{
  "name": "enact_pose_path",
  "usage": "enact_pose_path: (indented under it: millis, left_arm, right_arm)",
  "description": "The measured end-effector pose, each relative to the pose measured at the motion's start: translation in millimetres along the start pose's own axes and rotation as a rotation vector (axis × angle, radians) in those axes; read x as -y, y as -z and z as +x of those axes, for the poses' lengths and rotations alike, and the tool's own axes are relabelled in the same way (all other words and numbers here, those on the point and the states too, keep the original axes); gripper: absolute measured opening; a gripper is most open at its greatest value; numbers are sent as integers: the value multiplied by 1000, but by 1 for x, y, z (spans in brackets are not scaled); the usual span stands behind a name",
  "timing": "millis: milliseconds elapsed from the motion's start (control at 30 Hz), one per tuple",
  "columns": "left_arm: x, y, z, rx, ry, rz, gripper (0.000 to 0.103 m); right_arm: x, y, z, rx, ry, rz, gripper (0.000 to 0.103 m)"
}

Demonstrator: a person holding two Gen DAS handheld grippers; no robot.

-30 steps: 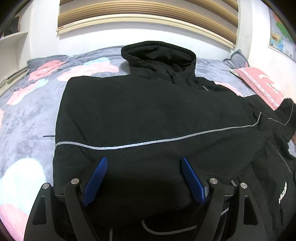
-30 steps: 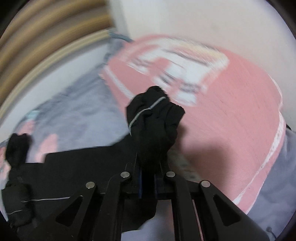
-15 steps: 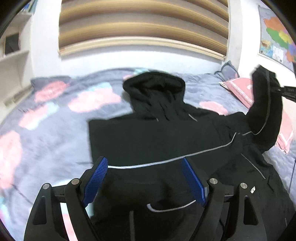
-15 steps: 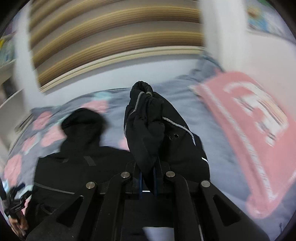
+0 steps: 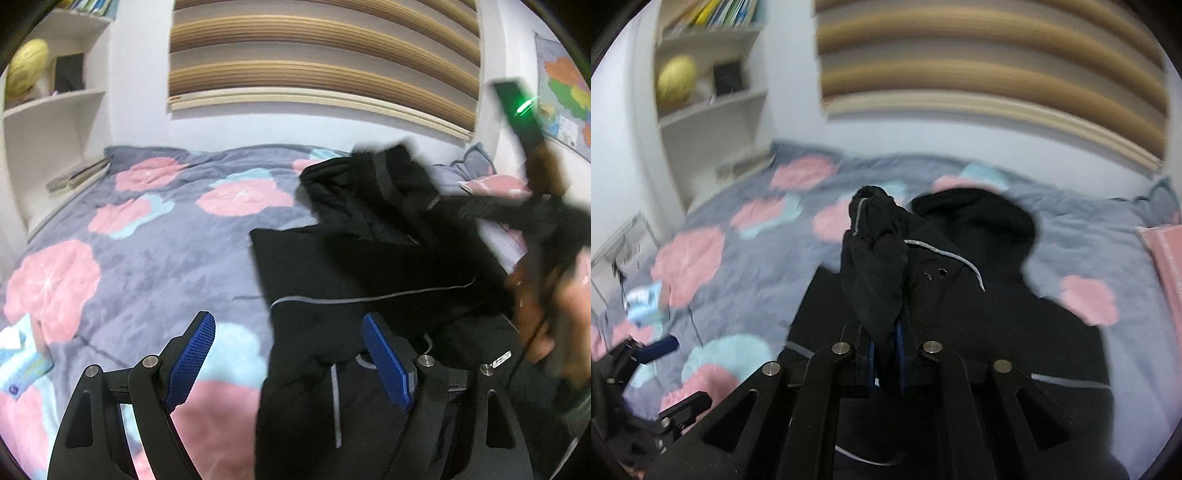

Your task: Fold large clothes

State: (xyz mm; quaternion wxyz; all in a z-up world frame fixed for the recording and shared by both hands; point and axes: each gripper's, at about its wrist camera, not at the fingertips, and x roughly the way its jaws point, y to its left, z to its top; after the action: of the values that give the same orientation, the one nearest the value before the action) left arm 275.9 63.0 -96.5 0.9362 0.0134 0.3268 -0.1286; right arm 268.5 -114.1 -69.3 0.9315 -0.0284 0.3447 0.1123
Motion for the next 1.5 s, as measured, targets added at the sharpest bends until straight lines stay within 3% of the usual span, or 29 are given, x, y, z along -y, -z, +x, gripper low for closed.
enact_pose_path:
  millis: [167,233,300,367,467,533,633,700,767,933,967,1000,1033,1067,1133,1267,1300,1433,1500]
  left_arm:
    - [-32,33,-4,-34,3,-57,83]
    - [-40,37,2,-56,1,-75,83]
    - [-49,35,7,-76,53,-115,83]
    - [-52,28,10,-76,158,-160,83]
    - [-49,13,18,-74,231,-202,83]
    - [-41,3,28,-79,265,-213,83]
    - [-21,-14,57,-117,294,-213,83]
    - [-8,-23,81,-156,318,-213,83]
    - [5,-29,106,-193,333,-215,83]
    - [22,-29,172,-313,214,-257,83]
    - [24,-28,179,-314,198,-266,72]
    - [26,-29,181,-293,203,-261,50]
    - [29,-30,186,-319,253,-266,20]
    - [27,-32,186,-322,261,-282,20]
    - [21,-42,165,-251,294,-284,20]
    - [-17,-49,129,-155,422,-384,20]
    - [-28,-45,130,-170,428,-403,20]
    - [-55,0,178,-395,397,-458,24]
    - [-59,18,188,-383,435,-469,24]
  right_arm:
    - [-26,57,82,-183,15,-14,19]
    - [-27,74,102,-241,19,-21,26]
    - [-25,79,102,-241,-2,-48,31]
    - [-17,75,89,-246,-84,-38,53]
    - [12,62,42,-204,-216,44,75]
    - [36,56,11,-141,-242,77,76]
    - [89,58,-23,-72,-54,83,76]
    - [125,69,-28,-74,66,96,76]
    - [160,82,-25,-98,132,144,76]
    - [221,114,-2,-187,224,266,76]
    - [228,121,4,-208,234,285,76]
    - [234,127,9,-228,235,296,76]
    - [237,129,14,-241,232,302,76]
    - [238,130,15,-248,234,303,76]
    - [238,126,13,-244,247,287,76]
    - [233,109,0,-174,195,323,76]
    - [230,107,1,-170,188,327,76]
    - [215,116,32,-255,199,276,76]
    - [209,125,48,-276,249,227,76]
